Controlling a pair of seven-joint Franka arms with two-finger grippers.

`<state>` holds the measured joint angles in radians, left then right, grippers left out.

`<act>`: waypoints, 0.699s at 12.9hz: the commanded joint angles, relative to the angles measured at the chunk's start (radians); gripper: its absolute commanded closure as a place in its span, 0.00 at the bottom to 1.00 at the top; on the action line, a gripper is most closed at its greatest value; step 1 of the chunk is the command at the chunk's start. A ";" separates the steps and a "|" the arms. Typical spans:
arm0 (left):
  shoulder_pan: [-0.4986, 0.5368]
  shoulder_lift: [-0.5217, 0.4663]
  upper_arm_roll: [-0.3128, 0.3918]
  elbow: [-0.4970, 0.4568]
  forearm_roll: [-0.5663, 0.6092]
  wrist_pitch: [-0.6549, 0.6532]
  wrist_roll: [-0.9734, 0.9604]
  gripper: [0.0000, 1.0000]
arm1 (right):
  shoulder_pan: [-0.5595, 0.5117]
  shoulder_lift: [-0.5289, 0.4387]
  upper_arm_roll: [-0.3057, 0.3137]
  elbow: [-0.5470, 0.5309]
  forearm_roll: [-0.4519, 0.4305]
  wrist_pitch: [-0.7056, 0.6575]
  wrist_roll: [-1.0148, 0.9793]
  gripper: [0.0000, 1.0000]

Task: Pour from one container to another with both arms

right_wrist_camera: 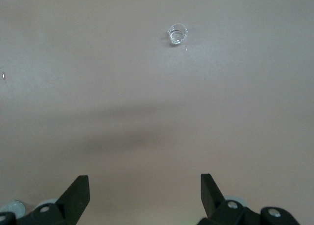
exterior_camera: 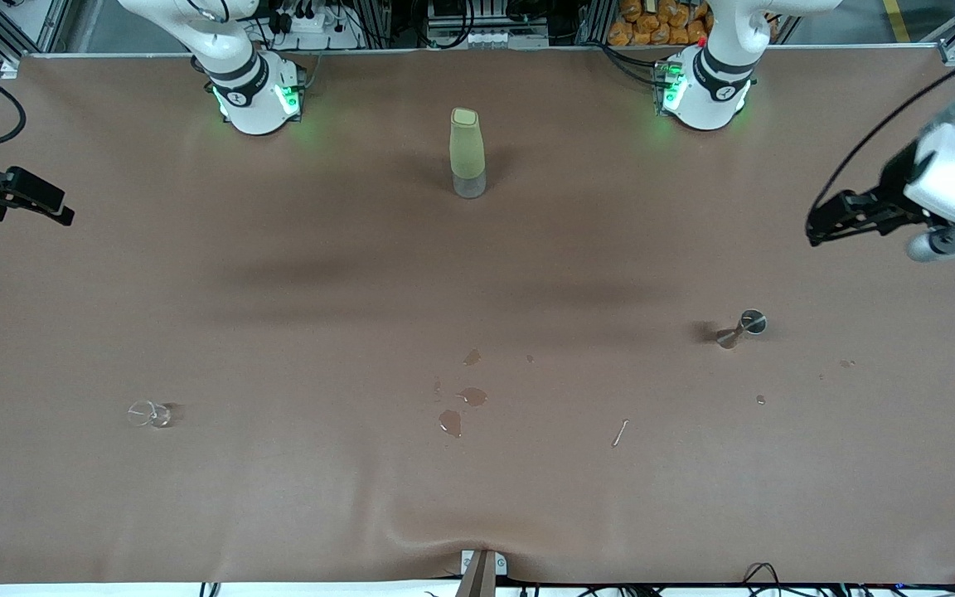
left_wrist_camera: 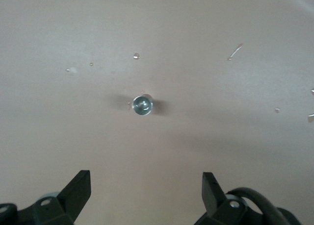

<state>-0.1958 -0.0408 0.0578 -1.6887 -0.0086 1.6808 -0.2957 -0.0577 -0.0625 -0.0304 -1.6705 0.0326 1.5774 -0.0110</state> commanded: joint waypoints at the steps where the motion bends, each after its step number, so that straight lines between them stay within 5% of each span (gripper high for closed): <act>1: 0.006 -0.042 -0.007 -0.051 0.026 0.037 -0.007 0.00 | 0.007 0.007 -0.005 0.024 -0.010 -0.017 -0.032 0.00; 9: 0.018 -0.031 0.001 0.053 0.016 -0.026 0.107 0.00 | 0.009 0.006 -0.002 0.029 -0.008 -0.019 -0.017 0.00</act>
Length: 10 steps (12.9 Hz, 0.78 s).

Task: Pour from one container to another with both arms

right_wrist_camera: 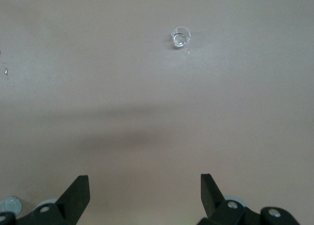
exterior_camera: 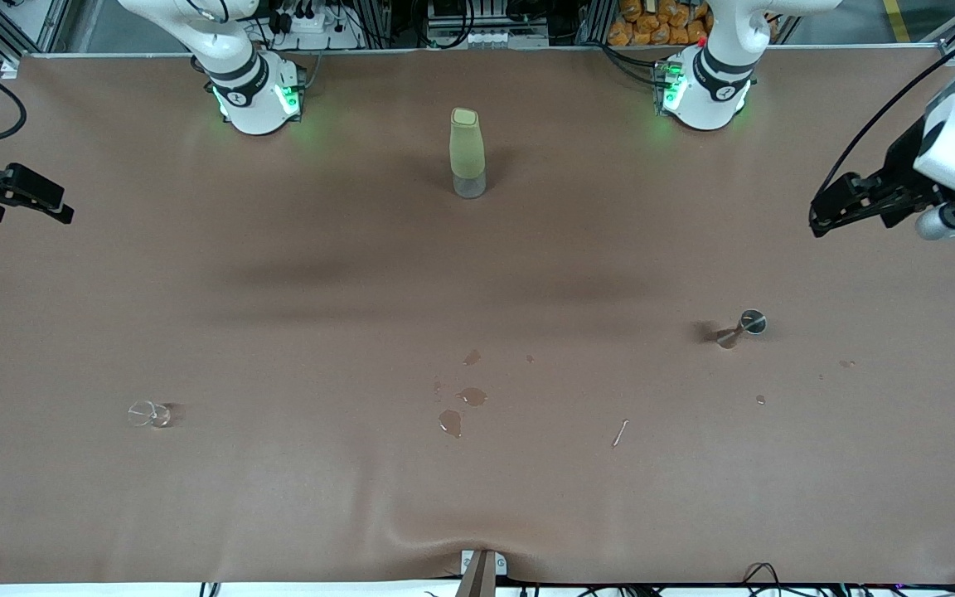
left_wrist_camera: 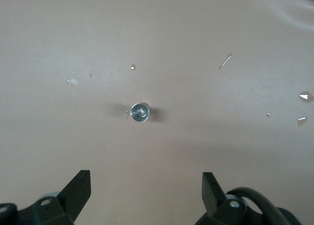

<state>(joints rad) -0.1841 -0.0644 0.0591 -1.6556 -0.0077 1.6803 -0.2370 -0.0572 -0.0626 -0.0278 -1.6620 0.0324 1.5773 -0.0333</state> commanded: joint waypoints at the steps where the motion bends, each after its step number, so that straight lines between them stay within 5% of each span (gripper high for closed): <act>1: 0.008 -0.008 -0.001 0.022 0.015 -0.025 0.051 0.00 | 0.016 0.003 0.000 0.025 -0.015 -0.023 0.036 0.00; 6: 0.051 0.015 -0.015 0.056 0.009 -0.028 0.108 0.00 | 0.010 0.009 -0.001 0.068 -0.020 -0.074 0.044 0.00; 10: 0.244 0.028 -0.214 0.080 0.008 -0.050 0.108 0.00 | 0.016 0.009 0.002 0.068 -0.040 -0.082 0.039 0.00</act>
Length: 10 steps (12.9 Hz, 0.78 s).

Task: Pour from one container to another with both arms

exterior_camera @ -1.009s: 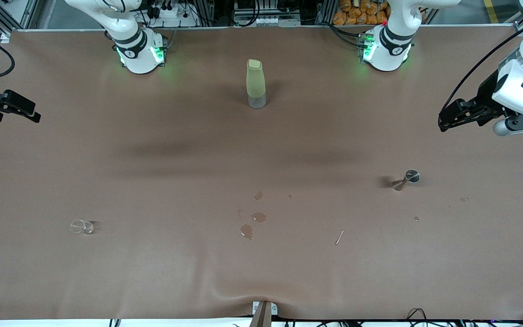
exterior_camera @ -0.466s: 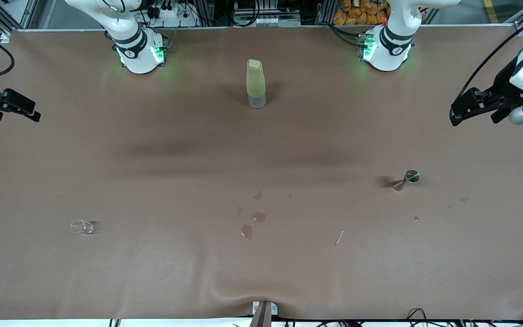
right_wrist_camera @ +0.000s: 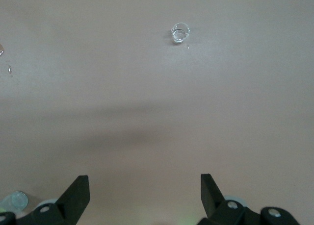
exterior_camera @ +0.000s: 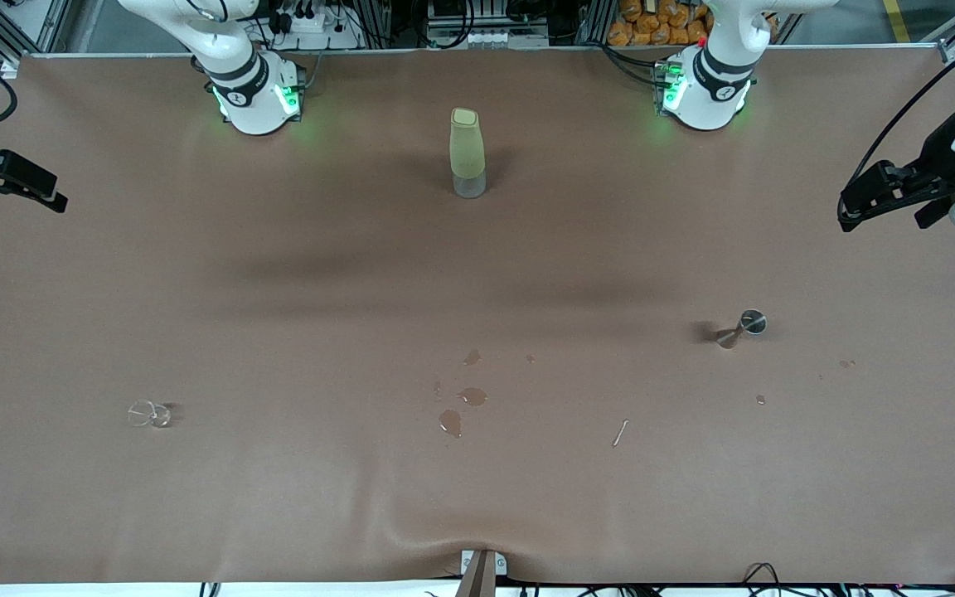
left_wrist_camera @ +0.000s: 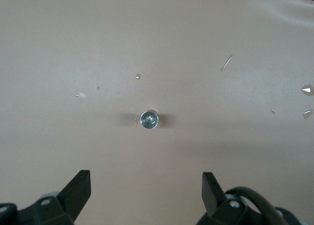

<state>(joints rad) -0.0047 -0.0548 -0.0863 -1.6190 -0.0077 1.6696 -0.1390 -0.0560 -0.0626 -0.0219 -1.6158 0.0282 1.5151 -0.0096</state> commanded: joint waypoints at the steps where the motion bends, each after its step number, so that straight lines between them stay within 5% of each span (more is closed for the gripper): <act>1: 0.068 0.018 -0.069 0.044 0.008 -0.050 0.012 0.00 | 0.013 0.009 -0.004 0.023 -0.051 -0.019 0.016 0.00; 10: 0.078 0.039 -0.061 0.108 0.018 -0.177 0.050 0.00 | 0.010 0.010 -0.006 0.037 -0.053 -0.022 0.011 0.00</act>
